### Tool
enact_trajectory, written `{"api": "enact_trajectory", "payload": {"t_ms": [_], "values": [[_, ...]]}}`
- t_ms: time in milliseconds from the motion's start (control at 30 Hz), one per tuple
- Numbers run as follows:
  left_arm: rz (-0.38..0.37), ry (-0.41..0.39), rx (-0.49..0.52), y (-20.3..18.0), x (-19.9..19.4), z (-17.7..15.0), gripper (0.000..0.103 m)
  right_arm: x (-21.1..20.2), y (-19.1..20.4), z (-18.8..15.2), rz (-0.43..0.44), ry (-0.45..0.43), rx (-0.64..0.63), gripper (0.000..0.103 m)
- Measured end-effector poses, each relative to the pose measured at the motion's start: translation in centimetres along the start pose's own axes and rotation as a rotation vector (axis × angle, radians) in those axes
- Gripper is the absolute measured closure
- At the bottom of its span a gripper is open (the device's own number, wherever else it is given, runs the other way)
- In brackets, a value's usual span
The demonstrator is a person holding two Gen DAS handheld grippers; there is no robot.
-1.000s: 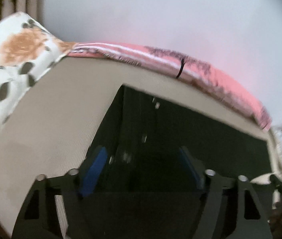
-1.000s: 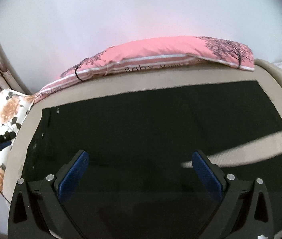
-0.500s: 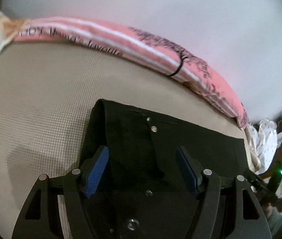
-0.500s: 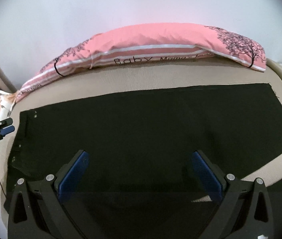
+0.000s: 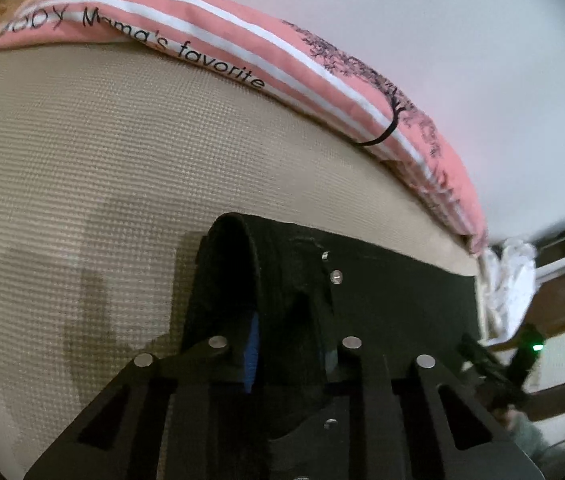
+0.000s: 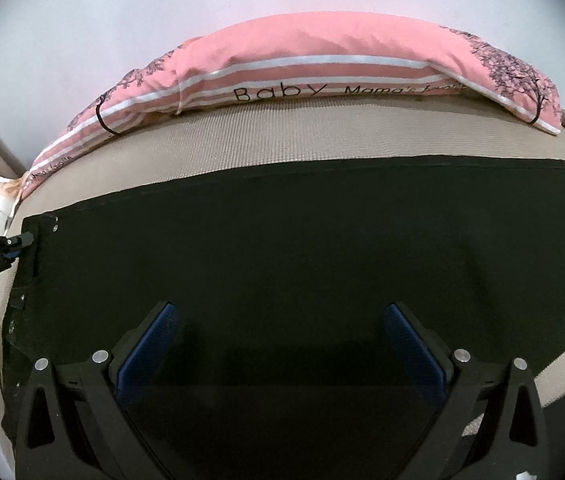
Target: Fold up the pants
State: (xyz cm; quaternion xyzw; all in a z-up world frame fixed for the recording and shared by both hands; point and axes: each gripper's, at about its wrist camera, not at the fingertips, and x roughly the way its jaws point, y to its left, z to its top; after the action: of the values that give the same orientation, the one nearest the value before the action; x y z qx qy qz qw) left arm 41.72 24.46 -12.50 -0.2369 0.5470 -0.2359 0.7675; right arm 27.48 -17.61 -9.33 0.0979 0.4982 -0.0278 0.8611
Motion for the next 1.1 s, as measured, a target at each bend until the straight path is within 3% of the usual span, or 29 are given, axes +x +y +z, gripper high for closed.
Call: {"api": "enact_trajectory", "payload": {"t_ms": [133,333,567,667,800,967,1100], "values": [[-0.049,0.026,0.034,-0.3,0.3,0.6,0.085,0.8,0.3,0.3,-0.005,0.006,-0.012,0.000],[-0.057,0.074,0.018,0.2,2.5,2.3,0.085,1.4,0.0,0.8,-0.010,0.006,-0.016,0.000],[-0.081,0.068,0.005,0.2,3.6,3.2,0.085,1.9,-0.3,2.0,-0.003,0.002,-0.059,0.000],[-0.049,0.032,0.030,-0.3,3.1,2.8,0.092,2.1,-0.3,2.9,0.017,0.005,-0.096,0.000],[-0.032,-0.049,0.123,-2.8,1.1,1.8,0.094,2.2,0.1,5.0,0.080,0.020,-0.211,0.000],[-0.079,-0.149,0.261,-6.8,-2.9,-0.2,0.094,2.6,1.9,8.6,0.210,0.090,-0.499,0.000],[-0.118,-0.205,0.311,-8.3,-5.6,-1.7,0.094,3.5,3.5,10.8,0.291,0.157,-0.671,0.000]]}}
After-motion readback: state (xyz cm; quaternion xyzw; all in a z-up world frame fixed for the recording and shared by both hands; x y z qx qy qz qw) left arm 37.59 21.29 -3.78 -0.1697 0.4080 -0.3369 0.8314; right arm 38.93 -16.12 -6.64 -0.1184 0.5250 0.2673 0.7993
